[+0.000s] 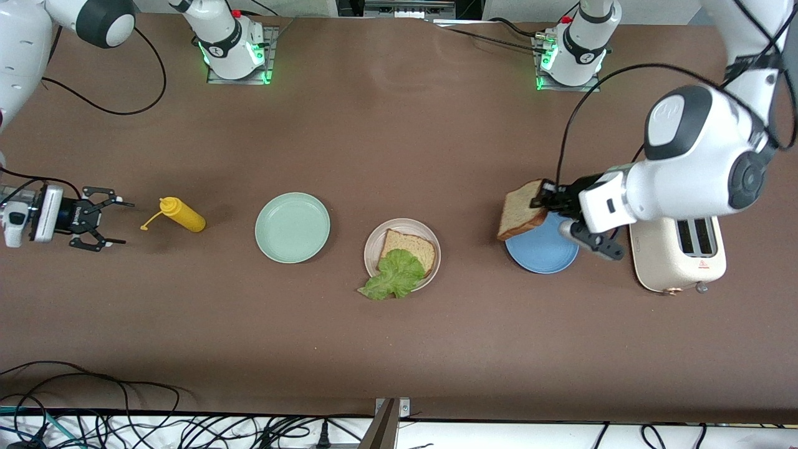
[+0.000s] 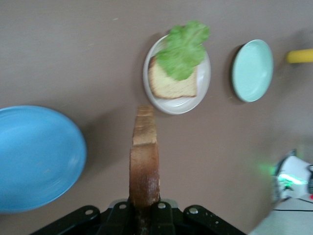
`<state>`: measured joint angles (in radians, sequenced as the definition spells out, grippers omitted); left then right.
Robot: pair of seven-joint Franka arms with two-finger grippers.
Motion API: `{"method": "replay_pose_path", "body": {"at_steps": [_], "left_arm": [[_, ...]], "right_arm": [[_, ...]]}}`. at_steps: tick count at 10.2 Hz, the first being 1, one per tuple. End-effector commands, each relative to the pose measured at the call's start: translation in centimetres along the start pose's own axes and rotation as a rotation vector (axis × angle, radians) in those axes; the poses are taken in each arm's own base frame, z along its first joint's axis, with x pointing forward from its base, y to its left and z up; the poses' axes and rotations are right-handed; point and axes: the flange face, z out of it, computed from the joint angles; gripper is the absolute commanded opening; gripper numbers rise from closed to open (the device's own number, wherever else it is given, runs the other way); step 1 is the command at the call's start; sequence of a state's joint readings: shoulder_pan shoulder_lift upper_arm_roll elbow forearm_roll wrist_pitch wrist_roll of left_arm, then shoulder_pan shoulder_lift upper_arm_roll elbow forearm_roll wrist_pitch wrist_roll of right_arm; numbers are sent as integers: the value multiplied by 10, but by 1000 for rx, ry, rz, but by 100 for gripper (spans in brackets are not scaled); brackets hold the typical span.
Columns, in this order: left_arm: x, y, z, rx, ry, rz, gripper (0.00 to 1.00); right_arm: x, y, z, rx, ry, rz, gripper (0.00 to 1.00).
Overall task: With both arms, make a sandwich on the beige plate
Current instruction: 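Lift the bread slice from the toaster with the left gripper toward the beige plate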
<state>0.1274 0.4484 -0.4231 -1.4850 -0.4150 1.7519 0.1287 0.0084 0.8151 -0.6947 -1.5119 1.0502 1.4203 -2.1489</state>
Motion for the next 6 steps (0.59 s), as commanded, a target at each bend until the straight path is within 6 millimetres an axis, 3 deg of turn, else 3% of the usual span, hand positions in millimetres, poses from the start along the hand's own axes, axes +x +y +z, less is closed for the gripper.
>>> {"method": "replay_pose_path", "body": {"at_steps": [1, 3, 6], "left_arm": [[45, 12, 40, -188, 64, -14, 0], [66, 41, 90, -243, 127, -6, 0], [81, 30, 141, -349, 180, 31, 0]], "right_arm": [[54, 6, -27, 54, -59, 122, 100], [90, 8, -41, 69, -97, 211, 100], [130, 11, -53, 37, -139, 361, 100]]}}
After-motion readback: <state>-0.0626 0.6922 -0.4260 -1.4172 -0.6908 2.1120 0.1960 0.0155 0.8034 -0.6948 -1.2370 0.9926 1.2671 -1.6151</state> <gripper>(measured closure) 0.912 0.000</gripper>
